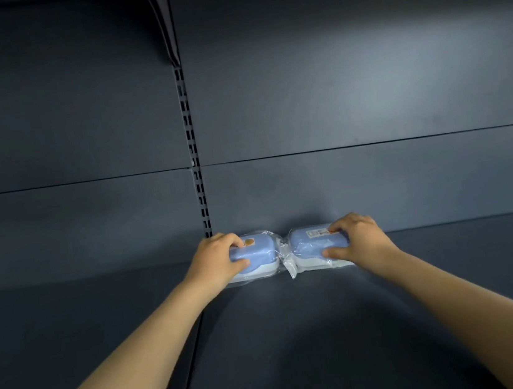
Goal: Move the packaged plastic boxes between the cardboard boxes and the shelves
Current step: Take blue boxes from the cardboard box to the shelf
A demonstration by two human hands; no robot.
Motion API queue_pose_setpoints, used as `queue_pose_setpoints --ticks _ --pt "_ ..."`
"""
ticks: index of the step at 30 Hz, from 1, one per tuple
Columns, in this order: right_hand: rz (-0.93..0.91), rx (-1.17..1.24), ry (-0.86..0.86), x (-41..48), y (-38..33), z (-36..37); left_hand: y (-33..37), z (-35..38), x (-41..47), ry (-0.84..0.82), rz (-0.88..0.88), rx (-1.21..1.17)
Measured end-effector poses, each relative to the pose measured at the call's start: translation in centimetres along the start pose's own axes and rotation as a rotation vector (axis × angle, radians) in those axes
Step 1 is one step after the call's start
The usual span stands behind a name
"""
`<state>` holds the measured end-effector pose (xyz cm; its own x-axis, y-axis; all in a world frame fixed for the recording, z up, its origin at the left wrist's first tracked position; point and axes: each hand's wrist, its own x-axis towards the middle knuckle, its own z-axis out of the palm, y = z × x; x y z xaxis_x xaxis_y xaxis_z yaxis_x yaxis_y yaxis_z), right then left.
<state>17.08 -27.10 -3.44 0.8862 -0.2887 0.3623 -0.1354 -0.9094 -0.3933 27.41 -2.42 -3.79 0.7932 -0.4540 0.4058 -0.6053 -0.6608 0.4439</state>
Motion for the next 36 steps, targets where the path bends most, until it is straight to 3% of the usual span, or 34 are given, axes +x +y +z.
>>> queue_pose_setpoints --ticks 10,16,21,27,36 --pt "0.046 0.008 -0.004 1.5 -0.2 0.6 0.1 0.6 1.3 0.019 -0.028 -0.008" --pt "0.017 -0.229 -0.141 1.2 -1.8 -1.3 2.1 -1.1 0.9 -0.087 -0.025 0.138" --pt "-0.069 -0.364 -0.187 -1.1 -3.4 -4.2 4.7 -3.6 -1.1 -0.066 -0.043 0.136" --pt "-0.156 -0.515 -0.201 -7.5 -3.4 -9.3 10.1 -6.5 -7.8 -0.071 -0.013 0.13" --pt "-0.246 -0.511 -0.163 -22.7 0.9 -17.6 22.6 -6.4 -23.1 -0.075 0.064 0.408"
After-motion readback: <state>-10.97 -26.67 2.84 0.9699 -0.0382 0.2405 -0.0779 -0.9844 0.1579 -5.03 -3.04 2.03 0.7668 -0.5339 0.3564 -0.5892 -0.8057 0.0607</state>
